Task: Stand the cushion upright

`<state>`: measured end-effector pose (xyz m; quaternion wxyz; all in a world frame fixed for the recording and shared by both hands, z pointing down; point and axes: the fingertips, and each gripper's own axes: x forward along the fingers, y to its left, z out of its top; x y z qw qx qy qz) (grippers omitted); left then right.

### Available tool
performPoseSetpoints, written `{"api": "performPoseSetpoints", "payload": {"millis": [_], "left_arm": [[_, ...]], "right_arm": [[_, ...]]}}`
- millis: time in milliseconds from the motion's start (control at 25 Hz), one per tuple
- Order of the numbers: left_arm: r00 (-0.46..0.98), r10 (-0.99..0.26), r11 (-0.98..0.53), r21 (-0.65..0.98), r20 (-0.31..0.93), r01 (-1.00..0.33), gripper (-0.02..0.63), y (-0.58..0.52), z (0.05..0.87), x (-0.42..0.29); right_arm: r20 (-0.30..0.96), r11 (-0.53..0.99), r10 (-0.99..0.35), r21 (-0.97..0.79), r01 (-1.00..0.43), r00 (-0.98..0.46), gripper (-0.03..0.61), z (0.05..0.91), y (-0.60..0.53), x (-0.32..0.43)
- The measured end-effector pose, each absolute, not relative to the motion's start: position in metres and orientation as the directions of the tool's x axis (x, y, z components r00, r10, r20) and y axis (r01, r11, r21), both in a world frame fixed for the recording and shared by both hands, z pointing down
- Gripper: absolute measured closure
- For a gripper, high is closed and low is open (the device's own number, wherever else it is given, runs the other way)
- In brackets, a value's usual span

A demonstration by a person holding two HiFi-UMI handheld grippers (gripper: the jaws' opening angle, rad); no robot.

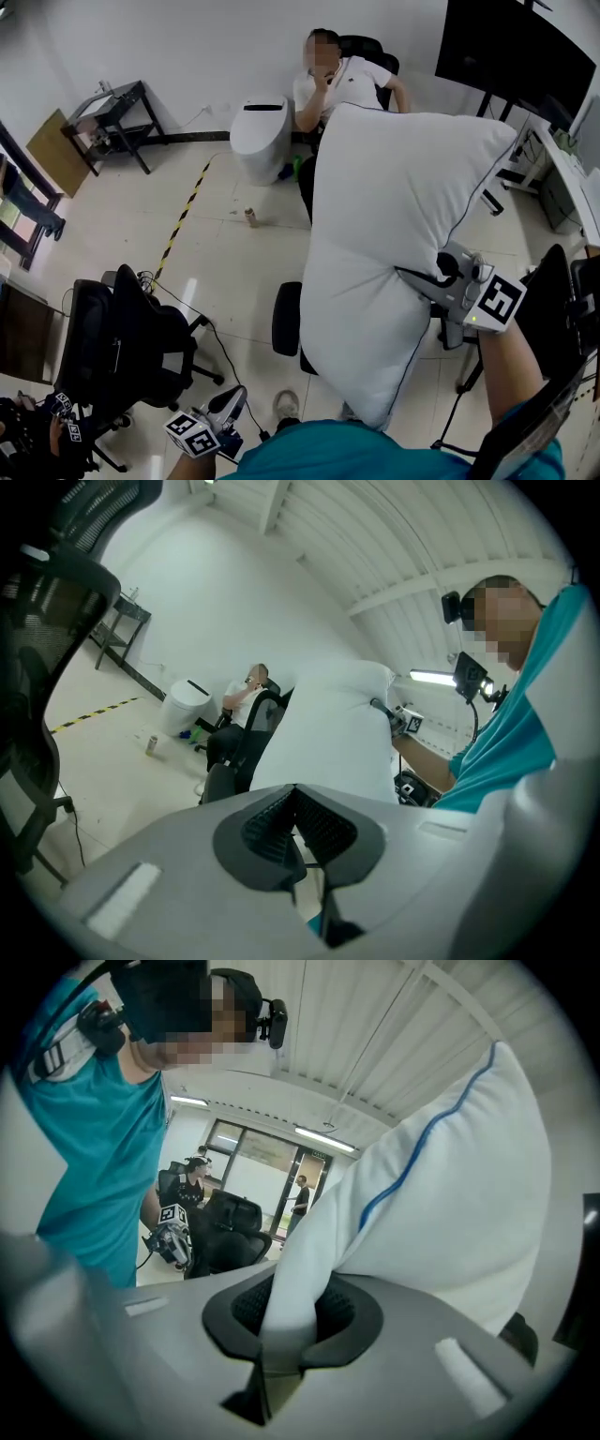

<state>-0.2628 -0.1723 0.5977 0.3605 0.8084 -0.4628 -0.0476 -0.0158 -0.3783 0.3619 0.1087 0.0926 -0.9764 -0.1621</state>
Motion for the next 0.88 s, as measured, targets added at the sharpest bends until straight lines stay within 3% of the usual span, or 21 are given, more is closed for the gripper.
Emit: {"api": "performPoseSetpoints", "payload": {"millis": [280, 520, 720, 880], "left_arm": [[0.561, -0.785, -0.311, 0.615, 0.263, -0.724, 0.601, -0.171, 0.591, -0.256], [0.568, -0.771, -0.308, 0.614, 0.286, -0.727, 0.603, -0.169, 0.594, -0.254], [0.573, -0.761, -0.306, 0.61, 0.304, -0.731, 0.603, -0.171, 0.594, -0.249], [0.571, -0.759, -0.299, 0.612, 0.312, -0.732, 0.602, -0.168, 0.596, -0.249]], "right_arm": [[0.157, 0.916, -0.337, 0.281, -0.285, -0.928, 0.535, 0.386, -0.441, 0.003], [0.295, 0.879, -0.466, 0.047, -0.474, -0.834, 0.522, 0.518, -0.483, 0.042], [0.473, 0.76, -0.527, -0.111, -0.641, -0.706, 0.515, 0.638, -0.506, 0.076], [0.45, 0.671, -0.572, -0.225, -0.706, -0.687, 0.53, 0.661, -0.508, 0.101]]}}
